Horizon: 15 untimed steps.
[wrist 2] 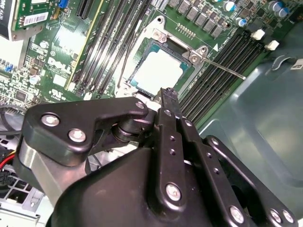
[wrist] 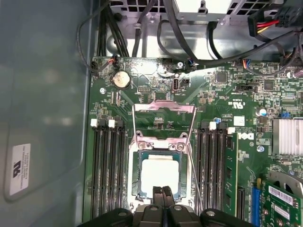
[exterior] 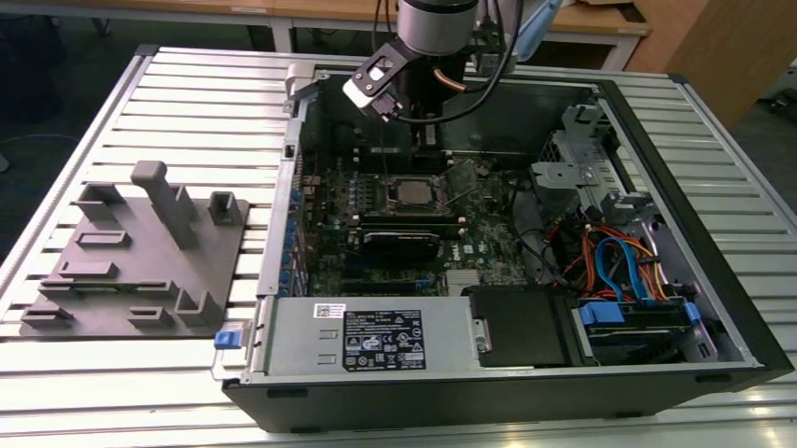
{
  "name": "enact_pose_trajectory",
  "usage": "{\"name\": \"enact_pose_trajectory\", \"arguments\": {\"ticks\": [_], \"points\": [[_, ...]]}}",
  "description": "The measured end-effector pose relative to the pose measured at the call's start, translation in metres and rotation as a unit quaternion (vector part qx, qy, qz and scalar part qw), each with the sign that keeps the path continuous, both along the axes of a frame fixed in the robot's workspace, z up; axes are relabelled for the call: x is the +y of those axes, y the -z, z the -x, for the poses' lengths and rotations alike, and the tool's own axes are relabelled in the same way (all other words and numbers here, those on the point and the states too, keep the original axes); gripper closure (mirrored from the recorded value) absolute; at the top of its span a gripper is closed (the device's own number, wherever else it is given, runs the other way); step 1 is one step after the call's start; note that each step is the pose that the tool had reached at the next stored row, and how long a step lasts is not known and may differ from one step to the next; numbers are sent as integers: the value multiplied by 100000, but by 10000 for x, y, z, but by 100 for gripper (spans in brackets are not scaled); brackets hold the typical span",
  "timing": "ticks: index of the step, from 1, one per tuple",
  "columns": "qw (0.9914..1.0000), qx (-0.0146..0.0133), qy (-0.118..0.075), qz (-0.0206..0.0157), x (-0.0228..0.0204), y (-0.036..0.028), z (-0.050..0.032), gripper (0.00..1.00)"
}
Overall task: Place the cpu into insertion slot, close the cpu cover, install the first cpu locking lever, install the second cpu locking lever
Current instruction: 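Close the cpu cover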
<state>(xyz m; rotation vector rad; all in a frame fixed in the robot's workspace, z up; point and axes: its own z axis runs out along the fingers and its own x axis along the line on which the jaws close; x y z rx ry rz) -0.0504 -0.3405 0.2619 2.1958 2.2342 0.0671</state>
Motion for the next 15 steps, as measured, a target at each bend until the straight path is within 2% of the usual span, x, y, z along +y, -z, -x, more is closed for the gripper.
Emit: {"name": "enact_pose_trajectory", "arguments": {"ticks": [3,5,15], "points": [[100000,33,2,-9,0,-17,0,90],[100000,229,-3,-3,0,-18,-6,90],[100000,231,2,12,0,-19,-10,90]]}}
